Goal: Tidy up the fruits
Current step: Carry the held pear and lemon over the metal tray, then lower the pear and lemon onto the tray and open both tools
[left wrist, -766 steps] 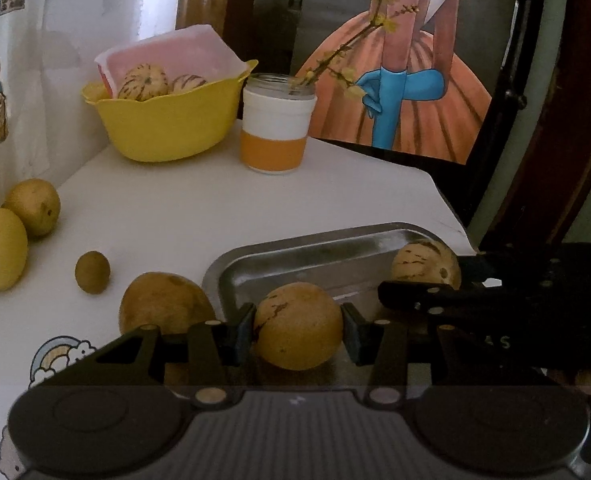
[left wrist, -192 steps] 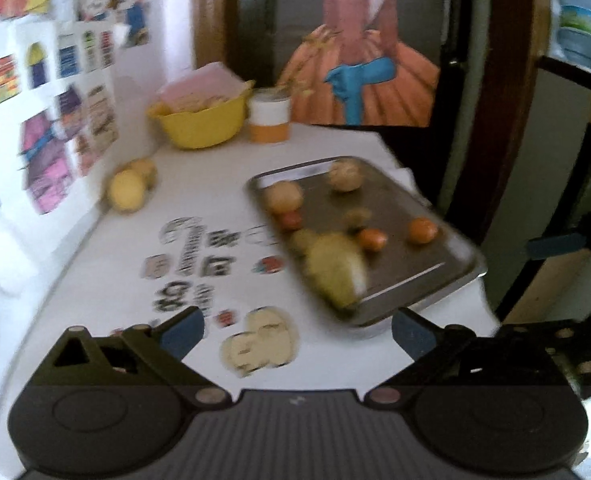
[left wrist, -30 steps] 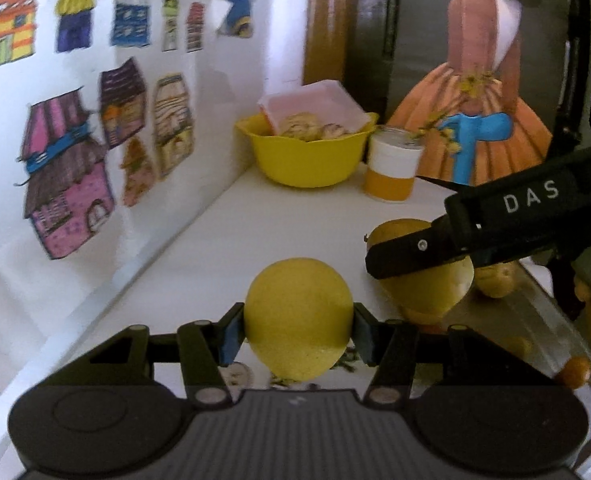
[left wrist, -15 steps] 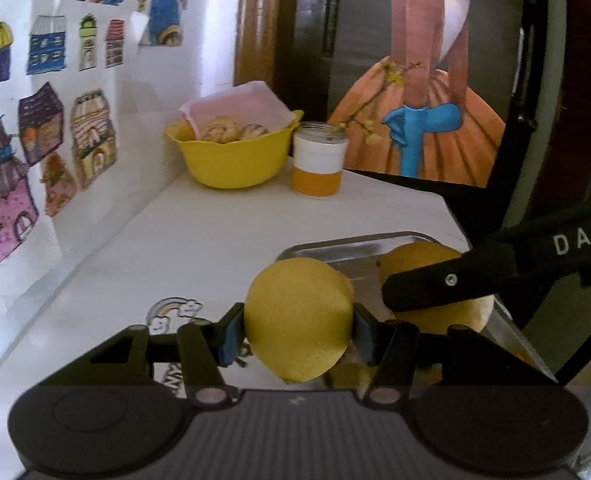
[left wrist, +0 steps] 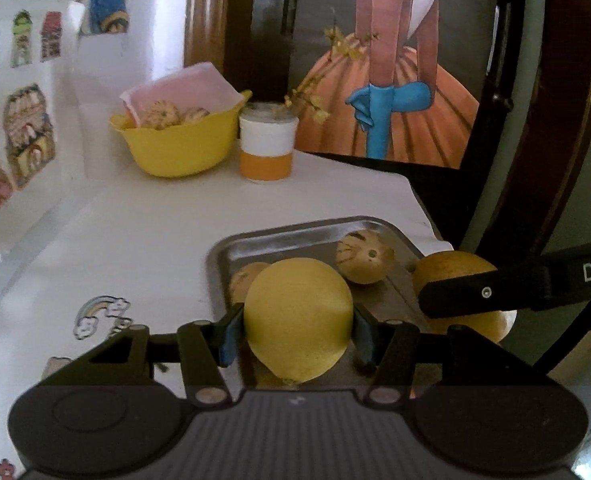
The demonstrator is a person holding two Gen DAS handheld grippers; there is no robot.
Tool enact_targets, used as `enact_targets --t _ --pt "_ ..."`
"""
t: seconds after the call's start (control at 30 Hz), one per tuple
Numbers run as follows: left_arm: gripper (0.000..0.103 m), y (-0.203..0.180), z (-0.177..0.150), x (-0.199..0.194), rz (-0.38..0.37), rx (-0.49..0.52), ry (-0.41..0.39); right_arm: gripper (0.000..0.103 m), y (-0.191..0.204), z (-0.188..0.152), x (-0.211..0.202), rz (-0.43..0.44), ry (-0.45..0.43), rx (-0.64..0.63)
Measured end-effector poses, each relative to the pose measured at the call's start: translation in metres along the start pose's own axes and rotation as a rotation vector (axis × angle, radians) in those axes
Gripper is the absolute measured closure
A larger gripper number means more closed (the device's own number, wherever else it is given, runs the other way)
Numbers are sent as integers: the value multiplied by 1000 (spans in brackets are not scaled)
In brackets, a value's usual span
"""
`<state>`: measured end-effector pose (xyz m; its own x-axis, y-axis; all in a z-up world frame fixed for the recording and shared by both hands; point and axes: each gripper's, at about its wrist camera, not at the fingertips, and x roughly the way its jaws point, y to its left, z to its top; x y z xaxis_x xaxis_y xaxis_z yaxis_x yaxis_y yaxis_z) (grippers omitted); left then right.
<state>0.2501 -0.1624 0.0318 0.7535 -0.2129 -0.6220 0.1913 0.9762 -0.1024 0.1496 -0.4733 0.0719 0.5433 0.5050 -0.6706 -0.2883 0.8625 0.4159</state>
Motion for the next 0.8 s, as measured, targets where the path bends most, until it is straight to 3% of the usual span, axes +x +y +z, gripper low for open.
enact_targets --t 0.3,0.8 --pt "44 -13 1 29 -9 34 38 45 -22 -8 15 -38 -29 -22" --pt "43 -12 2 41 1 41 70 44 -30 -12 32 -5 -13 -5"
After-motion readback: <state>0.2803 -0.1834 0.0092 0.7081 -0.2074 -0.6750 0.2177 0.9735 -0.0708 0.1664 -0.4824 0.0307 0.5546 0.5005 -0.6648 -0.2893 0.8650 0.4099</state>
